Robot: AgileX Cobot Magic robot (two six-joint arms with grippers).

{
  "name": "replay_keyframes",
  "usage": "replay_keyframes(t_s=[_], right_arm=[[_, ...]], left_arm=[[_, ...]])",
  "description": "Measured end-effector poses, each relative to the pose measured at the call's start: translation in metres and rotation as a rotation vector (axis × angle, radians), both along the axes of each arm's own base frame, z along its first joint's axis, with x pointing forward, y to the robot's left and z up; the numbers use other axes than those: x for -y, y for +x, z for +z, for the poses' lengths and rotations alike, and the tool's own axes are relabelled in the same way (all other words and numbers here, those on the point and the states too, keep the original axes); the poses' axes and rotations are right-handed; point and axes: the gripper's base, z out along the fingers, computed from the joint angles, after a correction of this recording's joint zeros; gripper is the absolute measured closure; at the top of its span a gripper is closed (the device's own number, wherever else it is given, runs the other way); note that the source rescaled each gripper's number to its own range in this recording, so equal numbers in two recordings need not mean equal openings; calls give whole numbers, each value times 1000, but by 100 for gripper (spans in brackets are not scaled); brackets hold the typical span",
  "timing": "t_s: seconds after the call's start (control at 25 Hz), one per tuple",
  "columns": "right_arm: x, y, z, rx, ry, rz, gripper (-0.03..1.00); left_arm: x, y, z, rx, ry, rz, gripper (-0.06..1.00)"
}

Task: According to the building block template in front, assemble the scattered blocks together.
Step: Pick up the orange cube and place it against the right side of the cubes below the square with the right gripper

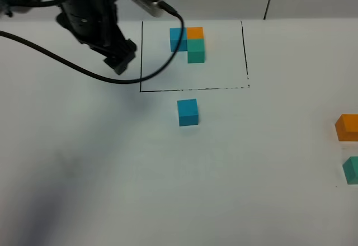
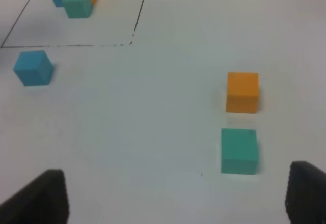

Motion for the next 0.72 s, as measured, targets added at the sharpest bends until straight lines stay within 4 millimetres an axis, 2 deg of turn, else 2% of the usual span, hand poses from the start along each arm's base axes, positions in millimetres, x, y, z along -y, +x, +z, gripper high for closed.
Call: replay_keyframes(t_s=[0.16, 0.24, 0.32, 0.4, 0.56, 0.72], right_arm=[[0, 0, 0, 0, 0, 0, 24], [0, 0, 0, 0, 0, 0, 24], [0, 0, 0, 0, 0, 0, 24], [0, 0, 0, 0, 0, 0, 24], [0, 0, 0, 0, 1, 0, 24], [0, 0, 0, 0, 4, -2, 24]], left_arm=[[-61, -25, 19, -5, -10, 205, 7], [-85, -46, 27, -5, -14, 291, 7], [-102, -74, 40, 18, -25, 343, 7], [-112, -104, 49, 38, -35, 377, 7], [-124, -168, 71, 187, -121, 450, 8], [-134, -225, 73, 304, -196, 520, 8]])
